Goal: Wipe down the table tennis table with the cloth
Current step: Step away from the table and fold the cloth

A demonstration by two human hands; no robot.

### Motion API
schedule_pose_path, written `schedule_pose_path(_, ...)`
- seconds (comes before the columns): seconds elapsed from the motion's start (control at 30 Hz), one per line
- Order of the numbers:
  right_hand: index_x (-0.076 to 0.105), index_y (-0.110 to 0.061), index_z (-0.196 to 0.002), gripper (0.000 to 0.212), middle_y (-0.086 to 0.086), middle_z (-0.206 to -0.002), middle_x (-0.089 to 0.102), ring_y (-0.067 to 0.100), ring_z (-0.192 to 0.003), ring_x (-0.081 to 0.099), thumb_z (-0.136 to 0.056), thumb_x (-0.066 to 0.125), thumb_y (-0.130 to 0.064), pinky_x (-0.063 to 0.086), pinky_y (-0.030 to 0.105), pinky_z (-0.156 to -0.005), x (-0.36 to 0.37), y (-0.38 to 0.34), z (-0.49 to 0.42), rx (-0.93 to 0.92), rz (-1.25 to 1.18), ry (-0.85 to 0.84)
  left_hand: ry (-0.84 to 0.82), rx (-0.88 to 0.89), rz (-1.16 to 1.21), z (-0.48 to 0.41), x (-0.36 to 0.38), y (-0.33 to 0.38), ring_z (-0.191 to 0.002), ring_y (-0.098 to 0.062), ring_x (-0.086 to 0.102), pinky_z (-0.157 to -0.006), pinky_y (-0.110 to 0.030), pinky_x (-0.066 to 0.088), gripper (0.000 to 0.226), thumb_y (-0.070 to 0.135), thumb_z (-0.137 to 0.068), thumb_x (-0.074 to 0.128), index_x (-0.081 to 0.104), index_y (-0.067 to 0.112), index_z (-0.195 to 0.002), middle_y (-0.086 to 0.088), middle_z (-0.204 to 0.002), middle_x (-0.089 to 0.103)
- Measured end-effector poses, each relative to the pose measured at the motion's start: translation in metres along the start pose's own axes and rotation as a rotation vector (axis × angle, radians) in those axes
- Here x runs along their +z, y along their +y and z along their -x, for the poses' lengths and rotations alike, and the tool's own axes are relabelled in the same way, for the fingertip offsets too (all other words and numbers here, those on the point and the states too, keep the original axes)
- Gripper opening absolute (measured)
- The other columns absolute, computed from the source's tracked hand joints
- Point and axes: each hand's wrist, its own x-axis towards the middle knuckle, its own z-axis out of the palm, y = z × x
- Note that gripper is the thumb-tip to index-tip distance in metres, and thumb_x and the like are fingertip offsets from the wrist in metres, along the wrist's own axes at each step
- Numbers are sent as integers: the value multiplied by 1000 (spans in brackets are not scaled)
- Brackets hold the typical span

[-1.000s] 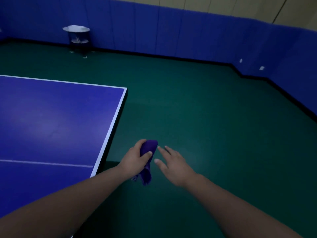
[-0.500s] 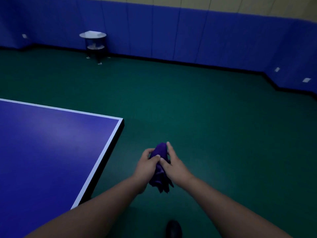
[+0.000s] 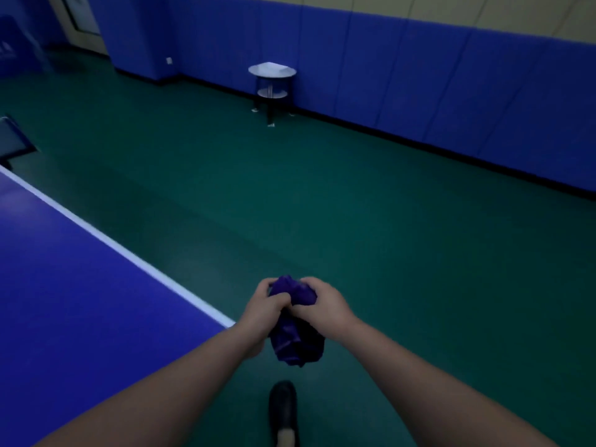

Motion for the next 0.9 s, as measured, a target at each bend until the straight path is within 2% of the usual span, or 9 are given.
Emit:
schedule_pose_path(0.1, 64, -15, -95, 40, 8, -99, 68, 25, -92, 66, -72, 86, -40, 54, 37, -82, -38, -8, -115, 34, 88, -14, -73, -41, -11, -106, -2, 45, -87, -20, 69, -58, -33, 55, 72, 26, -57, 68, 50, 50, -122, 8, -110, 69)
schedule_pose_path(0.2, 61, -19, -96, 38, 2, -96, 69, 20, -90, 67, -72, 87, -31, 56, 38, -84, -79, -22, -213, 64, 48, -49, -150, -83, -42, -196, -2, 101, -95, -22, 69, -62, -40, 59, 65, 31, -50, 82, 57, 30, -111, 1, -107, 71)
schedule_pose_path(0.3, 59, -26, -96, 43, -7, -93, 68, 9, -83, 65, -66, 91, -25, 52, 23, -73, -125, -36, -306, 57, 17, 5, -101, -57, -115, -280, 7, 161, -86, -21, 72, -62, -33, 57, 69, 30, -51, 88, 56, 17, -110, -5, -99, 74)
schedule_pose_path(0.4, 63, -27, -94, 44, -9, -89, 71, 8, -80, 68, -62, 92, -23, 53, 21, -71, -166, -41, -393, 62, -52, 54, -100, 2, -148, -359, 22, 215, -72, -18, 70, -58, -28, 52, 66, 28, -54, 91, 60, 6, -108, -7, -89, 73)
schedule_pose_path(0.5, 61, -21, -85, 34, -8, -75, 71, 8, -67, 67, -65, 88, -21, 52, 20, -61, -200, -37, -487, 57, -158, 67, -161, 18, -107, -443, 41, 263, -74, -23, 66, -58, -28, 47, 58, 25, -61, 90, 67, 4, -110, -14, -92, 73)
schedule_pose_path(0.6, 56, -18, -91, 32, -3, -80, 70, 10, -69, 65, -74, 83, -14, 56, 29, -68, -236, -28, -597, 49, -273, 27, -136, 2, -25, -542, 65, 302, -83, -31, 65, -66, -38, 43, 44, 15, -73, 86, 69, 3, -112, -20, -101, 74)
schedule_pose_path(0.7, 56, -19, -104, 44, 5, -97, 72, 18, -81, 70, -73, 82, -3, 59, 36, -74, -275, -27, -702, 69, -362, -109, -19, 2, 89, -632, 86, 346, -98, -31, 71, -86, -42, 53, 34, 14, -89, 74, 66, 4, -121, -16, -107, 75)
schedule_pose_path(0.8, 54, -26, -114, 58, 13, -102, 76, 30, -89, 75, -74, 84, 3, 62, 41, -71, -310, -37, -801, 149, -580, -237, 43, -19, 174, -712, 101, 398, -106, -29, 71, -98, -50, 54, 31, 28, -100, 62, 60, 13, -127, -10, -112, 75)
schedule_pose_path(0.9, 54, -26, -127, 50, 7, -102, 77, 27, -90, 76, -86, 78, -9, 62, 45, -81, -333, -57, -889, 102, -600, -182, 76, -45, 120, -775, 104, 450, -104, -28, 72, -94, -57, 54, 32, 43, -100, 57, 58, 22, -125, -5, -114, 75)
